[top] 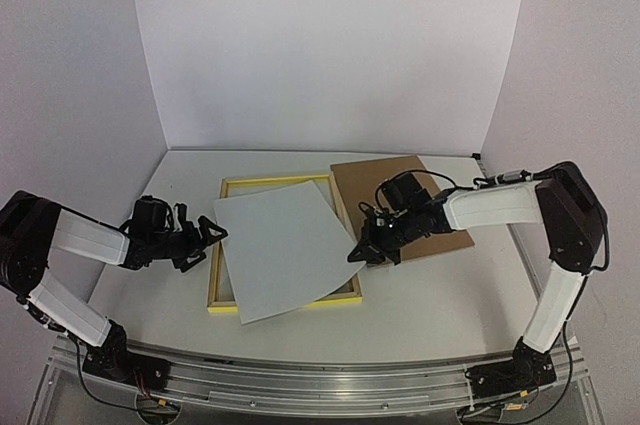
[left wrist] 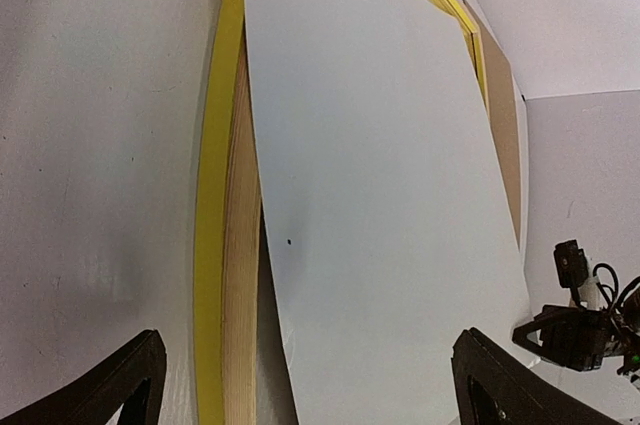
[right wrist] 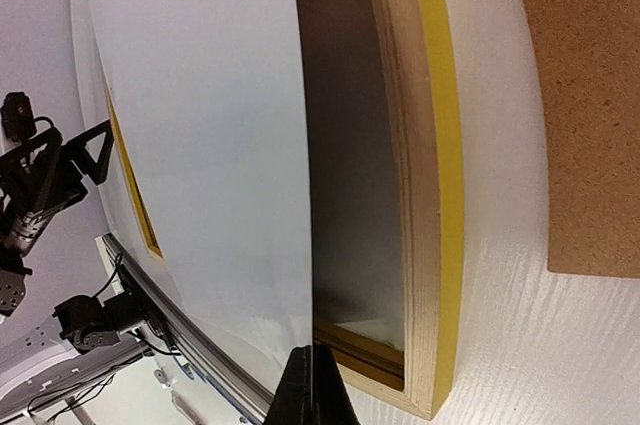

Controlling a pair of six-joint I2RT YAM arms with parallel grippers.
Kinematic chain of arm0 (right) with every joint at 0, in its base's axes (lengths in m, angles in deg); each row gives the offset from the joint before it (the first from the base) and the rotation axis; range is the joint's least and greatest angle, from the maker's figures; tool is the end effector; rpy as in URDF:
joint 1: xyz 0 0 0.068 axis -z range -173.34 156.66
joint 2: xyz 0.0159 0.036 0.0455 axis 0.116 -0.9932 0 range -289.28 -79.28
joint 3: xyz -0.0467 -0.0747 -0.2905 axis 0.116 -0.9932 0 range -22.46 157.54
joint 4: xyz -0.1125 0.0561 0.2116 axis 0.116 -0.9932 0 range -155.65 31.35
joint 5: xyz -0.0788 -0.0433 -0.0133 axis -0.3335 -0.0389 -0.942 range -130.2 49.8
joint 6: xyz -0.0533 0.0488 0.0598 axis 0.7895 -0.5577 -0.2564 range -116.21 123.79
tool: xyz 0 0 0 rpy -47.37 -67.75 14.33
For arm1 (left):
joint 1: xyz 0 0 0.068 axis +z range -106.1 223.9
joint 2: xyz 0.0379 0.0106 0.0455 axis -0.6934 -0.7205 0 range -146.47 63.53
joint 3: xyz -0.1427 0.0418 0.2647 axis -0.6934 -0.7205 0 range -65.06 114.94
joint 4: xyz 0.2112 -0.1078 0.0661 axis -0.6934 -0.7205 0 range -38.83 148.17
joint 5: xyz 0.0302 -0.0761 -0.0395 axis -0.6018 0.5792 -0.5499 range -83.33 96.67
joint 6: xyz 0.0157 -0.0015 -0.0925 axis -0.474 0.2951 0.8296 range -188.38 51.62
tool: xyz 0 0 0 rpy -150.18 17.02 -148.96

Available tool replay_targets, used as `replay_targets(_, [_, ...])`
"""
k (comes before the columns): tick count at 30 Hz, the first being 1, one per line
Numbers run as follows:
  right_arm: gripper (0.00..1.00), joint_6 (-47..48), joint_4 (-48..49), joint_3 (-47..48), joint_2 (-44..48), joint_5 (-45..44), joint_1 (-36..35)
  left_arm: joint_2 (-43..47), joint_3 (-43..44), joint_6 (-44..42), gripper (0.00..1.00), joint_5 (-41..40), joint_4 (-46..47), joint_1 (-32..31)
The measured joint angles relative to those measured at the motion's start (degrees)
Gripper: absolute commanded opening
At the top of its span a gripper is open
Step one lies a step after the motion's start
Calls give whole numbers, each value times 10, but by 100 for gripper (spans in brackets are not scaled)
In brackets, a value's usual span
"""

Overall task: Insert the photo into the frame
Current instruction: Turn over the photo from the photo frame.

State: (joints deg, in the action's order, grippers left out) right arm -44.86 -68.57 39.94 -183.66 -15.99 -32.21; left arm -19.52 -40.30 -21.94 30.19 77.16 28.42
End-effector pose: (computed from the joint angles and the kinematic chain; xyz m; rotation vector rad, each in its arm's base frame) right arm 0.2871 0.2761 0.1726 0.0315 2.7501 1.0799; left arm 0.2537 -0.1054 0.1481 -0.4108 2.3670 -1.0096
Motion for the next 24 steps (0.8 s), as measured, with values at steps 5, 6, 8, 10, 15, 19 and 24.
replay_targets(5, [0,-15,-1,-28,29,-29,0,-7,9,0,100,-2,0,0])
replay_targets(6, [0,-18,-1,-34,38,-35,0,-8,10,0,100,-2,0,0])
replay_targets(8, [0,-24,-3,-43,57,-45,1,-10,14,1,100,-3,0,0])
replay_targets(10, [0,-28,-2,-47,74,-52,1,-12,16,1,100,-3,0,0])
replay_targets(15, [0,-31,-1,-50,88,-61,1,-23,25,1,100,-2,1,0])
replay_targets(19, [0,-31,0,-44,74,-61,1,-34,27,2,100,1,1,0])
replay_targets(24, [0,-43,10,-39,63,-69,0,-43,27,7,100,5,1,0])
